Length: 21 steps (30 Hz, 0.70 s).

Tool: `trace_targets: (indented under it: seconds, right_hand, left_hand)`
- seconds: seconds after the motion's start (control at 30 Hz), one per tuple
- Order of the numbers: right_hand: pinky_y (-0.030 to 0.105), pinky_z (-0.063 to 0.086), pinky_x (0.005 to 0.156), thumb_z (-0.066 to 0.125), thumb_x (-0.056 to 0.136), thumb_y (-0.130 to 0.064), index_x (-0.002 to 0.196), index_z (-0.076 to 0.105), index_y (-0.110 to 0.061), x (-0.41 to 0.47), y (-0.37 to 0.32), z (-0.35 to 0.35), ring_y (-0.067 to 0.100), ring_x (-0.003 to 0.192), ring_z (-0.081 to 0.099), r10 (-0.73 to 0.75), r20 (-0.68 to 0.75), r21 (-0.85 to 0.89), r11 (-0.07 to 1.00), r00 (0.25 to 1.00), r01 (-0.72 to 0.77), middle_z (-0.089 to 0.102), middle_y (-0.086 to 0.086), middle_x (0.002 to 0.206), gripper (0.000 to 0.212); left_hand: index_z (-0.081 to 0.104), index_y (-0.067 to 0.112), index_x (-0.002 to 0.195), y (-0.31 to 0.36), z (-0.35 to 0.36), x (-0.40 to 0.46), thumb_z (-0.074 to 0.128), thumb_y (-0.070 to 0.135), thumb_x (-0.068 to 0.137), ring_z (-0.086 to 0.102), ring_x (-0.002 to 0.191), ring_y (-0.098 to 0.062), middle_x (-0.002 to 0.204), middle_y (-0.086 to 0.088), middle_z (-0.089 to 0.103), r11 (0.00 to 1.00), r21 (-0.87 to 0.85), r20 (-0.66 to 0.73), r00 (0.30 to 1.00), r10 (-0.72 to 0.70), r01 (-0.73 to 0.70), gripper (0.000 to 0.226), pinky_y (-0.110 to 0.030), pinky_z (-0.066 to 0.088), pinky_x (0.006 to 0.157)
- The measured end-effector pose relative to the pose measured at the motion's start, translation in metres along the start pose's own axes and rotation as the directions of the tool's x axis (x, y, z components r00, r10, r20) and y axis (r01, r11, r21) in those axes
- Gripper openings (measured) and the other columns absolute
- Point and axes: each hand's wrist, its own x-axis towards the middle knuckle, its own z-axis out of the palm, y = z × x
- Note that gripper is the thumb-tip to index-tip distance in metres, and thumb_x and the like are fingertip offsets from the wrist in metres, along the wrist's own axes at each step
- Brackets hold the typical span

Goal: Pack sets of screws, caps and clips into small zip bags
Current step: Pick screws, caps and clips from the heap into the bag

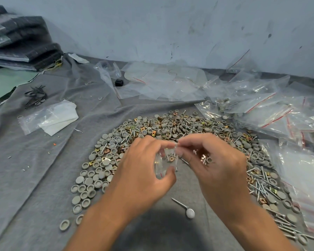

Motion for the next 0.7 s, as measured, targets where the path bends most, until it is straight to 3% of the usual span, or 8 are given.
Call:
trace_targets:
  seconds: [0.07, 0.13, 0.23, 0.3, 0.37, 0.43, 0.6, 0.7]
  right_hand:
    - [0.01, 0.051, 0.074, 0.077, 0.087, -0.017, 0.101, 0.075, -0.016, 0.0, 0.0, 0.005, -0.005, 0.085, 0.066, -0.009, 0.073, 0.032, 0.999, 0.997, 0.007, 0.072, -0.014, 0.092, 0.015]
    - [0.008, 0.05, 0.072, 0.077, 0.087, -0.019, 0.1, 0.074, -0.019, 0.004, 0.011, -0.001, -0.004, 0.082, 0.067, 0.032, 0.044, 0.029, 0.999, 0.999, -0.034, 0.072, -0.016, 0.089, 0.013]
    - [0.0, 0.043, 0.069, 0.076, 0.087, -0.022, 0.096, 0.07, -0.029, 0.008, 0.043, -0.022, -0.009, 0.081, 0.065, 0.257, -0.033, -0.055, 0.965, 0.966, -0.258, 0.068, -0.024, 0.086, 0.013]
    - [-0.001, 0.039, 0.069, 0.075, 0.089, -0.025, 0.098, 0.067, -0.038, 0.005, 0.068, -0.028, -0.012, 0.083, 0.062, 0.453, 0.138, -0.243, 0.878, 0.881, -0.413, 0.066, -0.024, 0.09, 0.018]
    - [0.008, 0.039, 0.073, 0.073, 0.091, -0.031, 0.108, 0.069, -0.038, -0.002, 0.085, -0.023, -0.004, 0.087, 0.06, 0.551, 0.3, -0.466, 0.797, 0.779, -0.384, 0.067, -0.017, 0.101, 0.019]
    - [0.022, 0.04, 0.079, 0.069, 0.093, -0.04, 0.12, 0.067, -0.035, -0.009, 0.092, -0.014, 0.006, 0.094, 0.053, 0.587, 0.371, -0.573, 0.755, 0.72, -0.32, 0.06, -0.014, 0.109, 0.028]
    - [0.035, 0.048, 0.089, 0.065, 0.094, -0.043, 0.122, 0.064, -0.033, -0.013, 0.094, -0.003, 0.016, 0.111, 0.052, 0.561, 0.348, -0.623, 0.737, 0.751, -0.261, 0.059, -0.01, 0.116, 0.029]
    - [0.037, 0.051, 0.09, 0.067, 0.094, -0.038, 0.114, 0.065, -0.03, -0.013, 0.096, -0.002, 0.016, 0.108, 0.055, 0.541, 0.379, -0.582, 0.77, 0.751, -0.261, 0.062, -0.01, 0.113, 0.022]
  left_hand:
    - [0.061, 0.037, 0.118, 0.001, 0.001, 0.001, 0.056, 0.046, 0.079, 0.048, 0.101, -0.002, 0.098, 0.024, 0.05, 1.0, 0.003, 0.009, 1.0, 0.0, 0.0, 0.04, -0.015, 0.034, 0.085]
    - [0.061, 0.037, 0.121, 0.0, 0.0, 0.0, 0.056, 0.046, 0.08, 0.047, 0.1, 0.001, 0.097, 0.023, 0.05, 1.0, 0.005, 0.007, 1.0, -0.009, 0.009, 0.043, -0.012, 0.032, 0.086]
    - [0.061, 0.039, 0.124, -0.004, -0.003, 0.0, 0.061, 0.043, 0.082, 0.048, 0.1, 0.003, 0.096, 0.024, 0.05, 1.0, 0.006, -0.007, 1.0, -0.02, 0.02, 0.043, -0.008, 0.031, 0.086]
    - [0.061, 0.039, 0.124, -0.004, -0.004, -0.001, 0.062, 0.042, 0.082, 0.048, 0.099, 0.002, 0.096, 0.023, 0.05, 1.0, 0.004, -0.011, 1.0, -0.02, 0.02, 0.042, -0.009, 0.031, 0.085]
    - [0.06, 0.04, 0.125, -0.004, -0.004, -0.001, 0.062, 0.043, 0.083, 0.048, 0.099, 0.002, 0.096, 0.023, 0.05, 1.0, 0.009, -0.006, 1.0, -0.018, 0.019, 0.042, -0.009, 0.031, 0.085]
    - [0.059, 0.042, 0.125, -0.005, -0.003, -0.001, 0.059, 0.046, 0.083, 0.047, 0.1, 0.003, 0.097, 0.024, 0.05, 1.0, 0.01, -0.002, 1.0, -0.016, 0.016, 0.043, -0.008, 0.031, 0.085]
    - [0.058, 0.043, 0.125, -0.005, -0.002, -0.002, 0.055, 0.05, 0.083, 0.048, 0.101, 0.003, 0.097, 0.026, 0.049, 1.0, 0.007, -0.001, 1.0, -0.017, 0.017, 0.043, -0.01, 0.033, 0.084]
    - [0.058, 0.043, 0.125, -0.005, -0.002, -0.002, 0.055, 0.049, 0.083, 0.048, 0.1, 0.003, 0.096, 0.027, 0.049, 1.0, 0.016, -0.005, 1.0, -0.012, 0.012, 0.042, -0.008, 0.032, 0.086]
